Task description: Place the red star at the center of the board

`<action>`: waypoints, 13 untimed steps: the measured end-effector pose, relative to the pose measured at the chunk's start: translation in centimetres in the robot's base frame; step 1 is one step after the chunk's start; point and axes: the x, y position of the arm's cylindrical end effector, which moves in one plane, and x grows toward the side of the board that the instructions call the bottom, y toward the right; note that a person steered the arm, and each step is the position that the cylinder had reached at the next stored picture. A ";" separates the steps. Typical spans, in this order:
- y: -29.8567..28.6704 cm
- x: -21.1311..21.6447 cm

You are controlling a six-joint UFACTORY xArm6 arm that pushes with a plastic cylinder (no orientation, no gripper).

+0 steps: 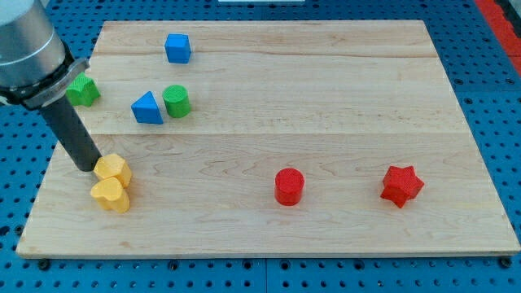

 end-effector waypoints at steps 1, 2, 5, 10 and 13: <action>0.0 -0.3; 0.0 -0.3; 5.6 -6.0; 40.7 -4.2; 44.2 6.3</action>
